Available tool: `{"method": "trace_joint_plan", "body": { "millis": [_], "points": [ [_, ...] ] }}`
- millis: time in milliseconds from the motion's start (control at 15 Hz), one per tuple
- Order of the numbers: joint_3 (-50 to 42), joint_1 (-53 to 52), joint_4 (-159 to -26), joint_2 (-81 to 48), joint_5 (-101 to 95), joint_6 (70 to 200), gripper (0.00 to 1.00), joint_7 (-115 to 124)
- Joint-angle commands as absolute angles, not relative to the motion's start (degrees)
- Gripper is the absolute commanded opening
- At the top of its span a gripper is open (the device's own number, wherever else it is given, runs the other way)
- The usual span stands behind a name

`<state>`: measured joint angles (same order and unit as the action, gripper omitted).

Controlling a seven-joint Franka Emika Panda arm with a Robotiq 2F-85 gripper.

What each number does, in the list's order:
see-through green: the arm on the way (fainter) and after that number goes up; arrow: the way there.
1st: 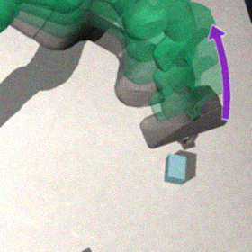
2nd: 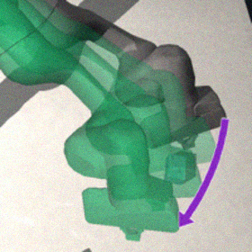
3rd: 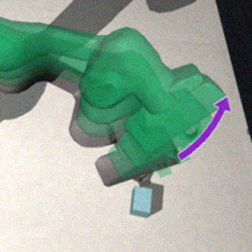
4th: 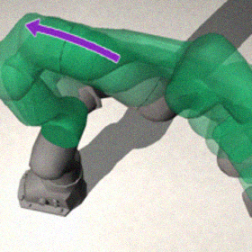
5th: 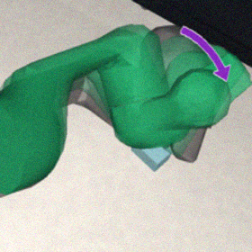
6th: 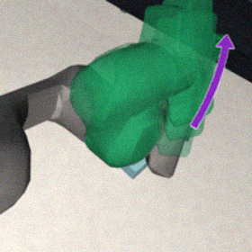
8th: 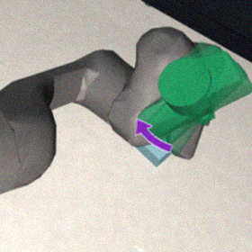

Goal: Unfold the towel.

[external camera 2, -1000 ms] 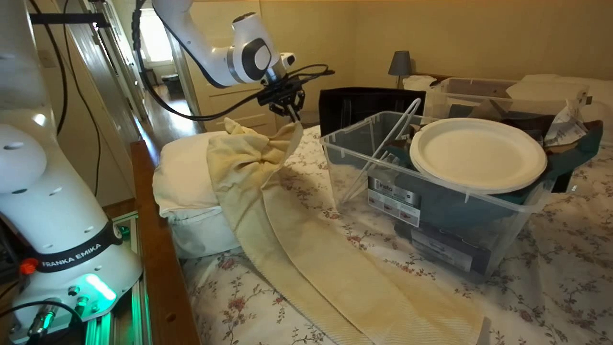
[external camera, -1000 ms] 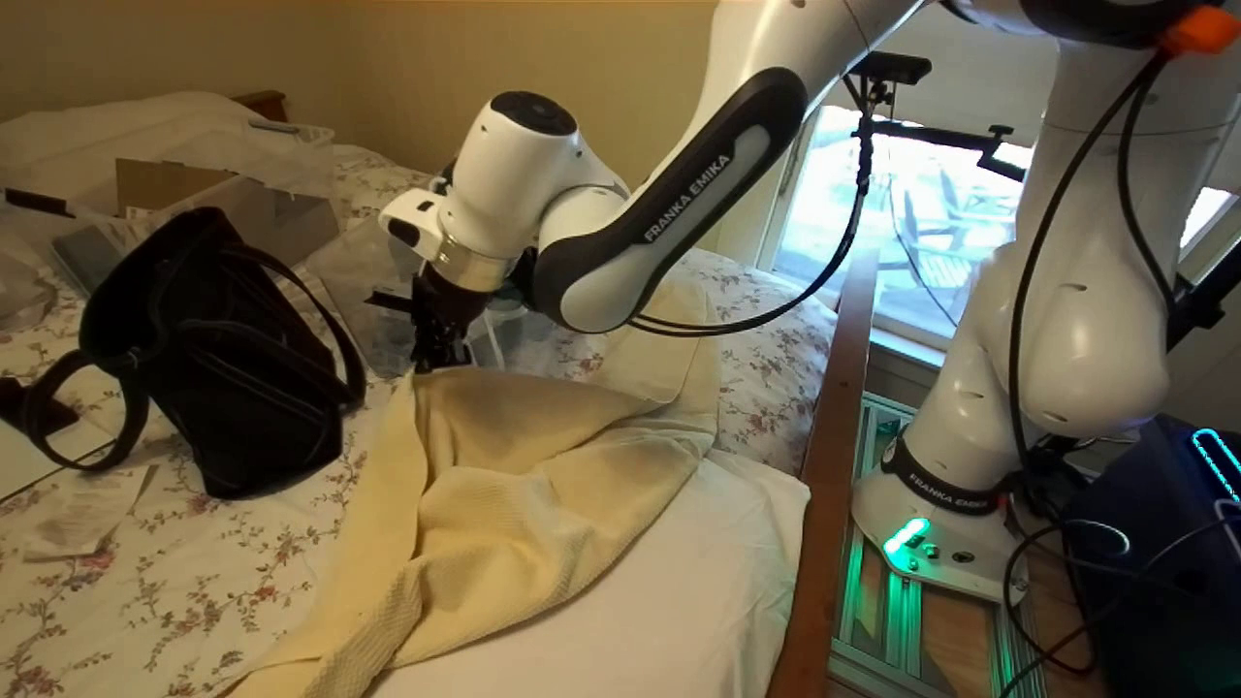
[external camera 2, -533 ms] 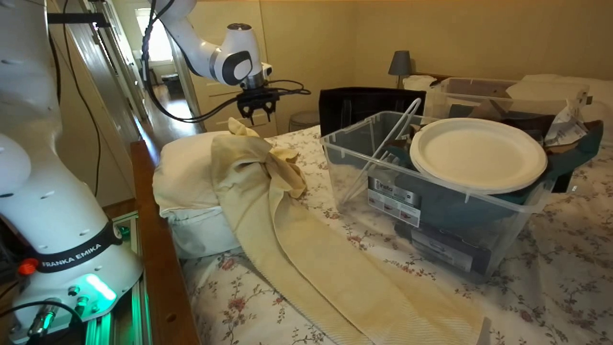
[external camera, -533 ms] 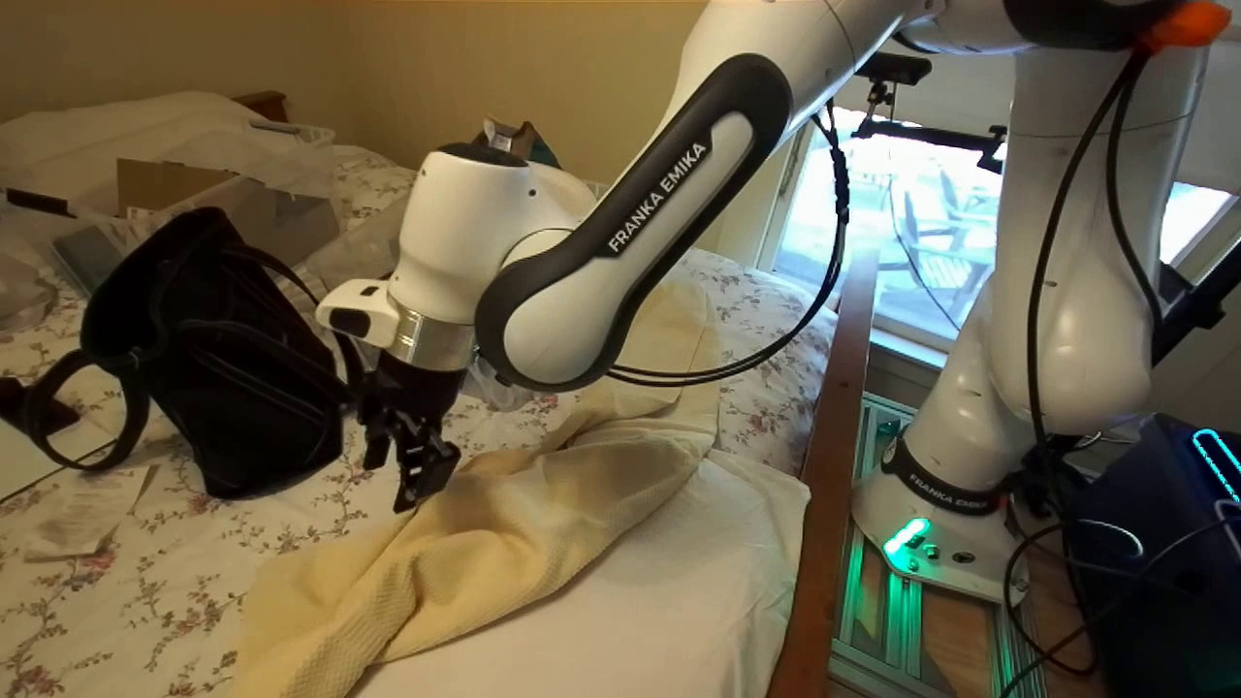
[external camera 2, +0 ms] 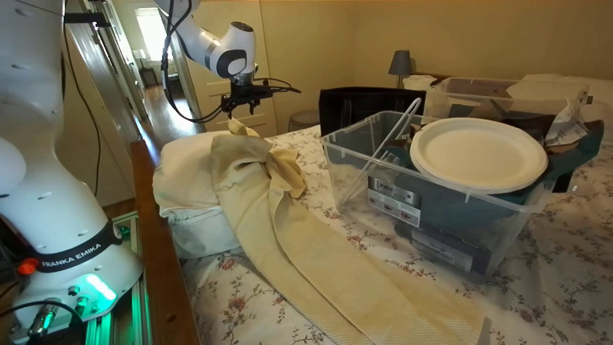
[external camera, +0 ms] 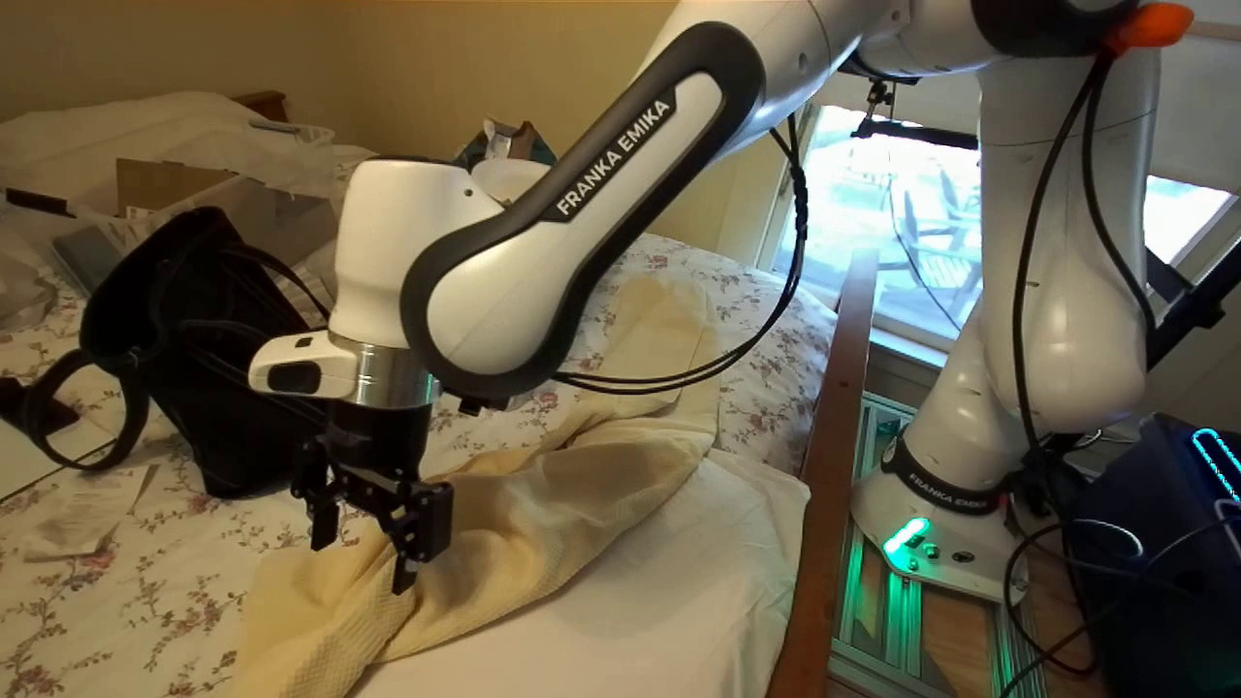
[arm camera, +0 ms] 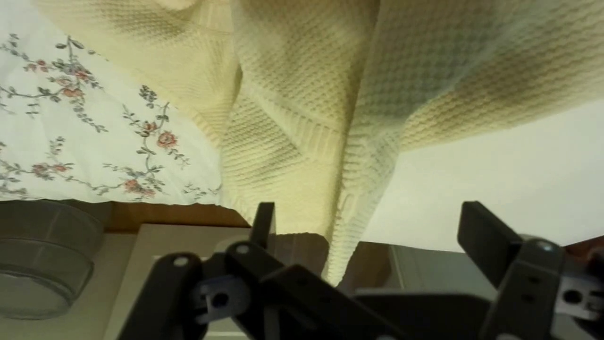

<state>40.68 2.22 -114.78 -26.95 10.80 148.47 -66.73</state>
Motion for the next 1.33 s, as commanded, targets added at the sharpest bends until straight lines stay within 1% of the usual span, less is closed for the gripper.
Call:
{"method": "trace_joint_plan", "body": {
  "millis": [0,67,133,200,267,467,533,800,867,933,1200,1267],
  "points": [
    [38.4,0.9,-109.1,-32.5,11.7,139.9,0.95,-71.5],
    [37.0,0.1,-108.1,-33.4,11.4,137.9,0.93,-71.4],
    [35.8,-0.7,-107.1,-34.2,11.2,135.9,0.87,-71.3],
    [34.7,-1.4,-106.2,-34.8,11.3,134.2,0.70,-71.4],
    [33.5,-2.4,-105.3,-35.1,11.0,132.7,0.60,-71.0],
    [31.6,-4.5,-103.6,-34.5,12.1,129.6,0.39,-70.3],
    [31.8,-4.9,-103.5,-33.9,12.8,129.2,0.31,-70.7],
    [34.1,-5.7,-105.5,-29.8,16.2,130.6,0.05,-72.0],
    [34.7,-5.8,-106.2,-28.8,17.3,131.1,0.01,-72.3],
    [35.2,-5.9,-107.0,-28.0,18.4,131.6,0.00,-72.5],
    [34.2,-7.3,-108.4,-26.0,19.1,133.2,0.00,-72.1],
    [33.3,-8.0,-108.6,-25.5,17.8,134.1,0.26,-71.4]
  ]
}}
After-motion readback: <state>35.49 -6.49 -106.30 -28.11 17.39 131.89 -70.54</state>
